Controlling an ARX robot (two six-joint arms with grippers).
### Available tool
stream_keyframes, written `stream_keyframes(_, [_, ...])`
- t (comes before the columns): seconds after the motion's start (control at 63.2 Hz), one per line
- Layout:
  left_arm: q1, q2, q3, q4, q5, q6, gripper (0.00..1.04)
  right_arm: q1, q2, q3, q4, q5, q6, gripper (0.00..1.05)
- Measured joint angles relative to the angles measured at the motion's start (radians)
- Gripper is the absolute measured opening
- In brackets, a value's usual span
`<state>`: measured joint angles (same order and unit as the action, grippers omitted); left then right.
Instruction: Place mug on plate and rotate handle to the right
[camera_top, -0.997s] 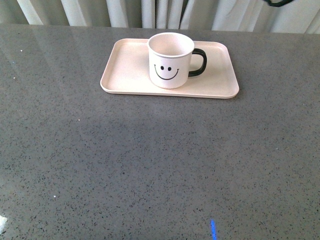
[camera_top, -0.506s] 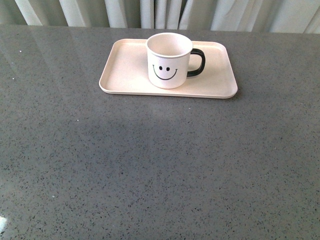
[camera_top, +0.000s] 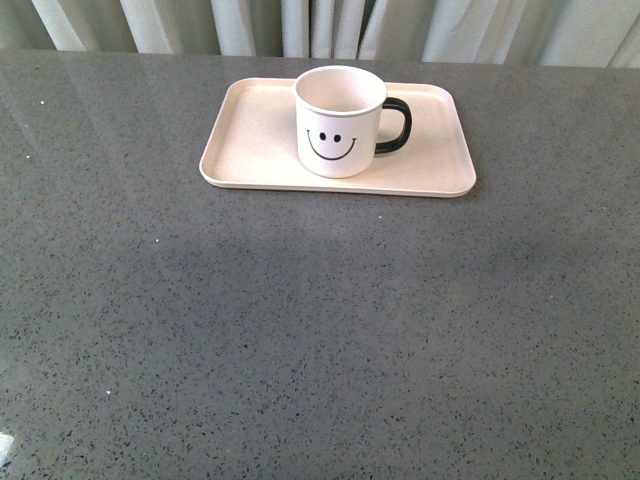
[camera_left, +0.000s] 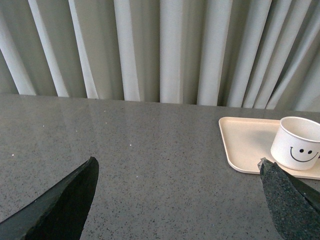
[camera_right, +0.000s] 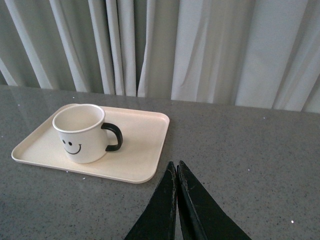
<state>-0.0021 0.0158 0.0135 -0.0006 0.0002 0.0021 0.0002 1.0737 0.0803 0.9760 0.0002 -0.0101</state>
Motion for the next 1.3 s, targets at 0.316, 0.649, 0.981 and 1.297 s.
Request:
stream_keyframes(0.316, [0.000,0.000,0.000,0.000,0.000,0.000,0.96,0.000,-0.306,-0.060,-0.242,0.000,0.000,0.02])
stream_keyframes(0.649, [0.000,0.000,0.000,0.000,0.000,0.000,0.96,0.000,-0.557,-0.061,-0.467,0.000,0.000,0.02])
stream_keyframes(0.981, [0.000,0.000,0.000,0.000,0.000,0.000,0.96,0.000,-0.732,-0.061,-0.634,0.000,0.000,0.02])
stream_keyframes(1.297, [0.000,0.000,0.000,0.000,0.000,0.000,0.96,0.000,-0.840,-0.061,-0.741,0.000,0.000,0.02])
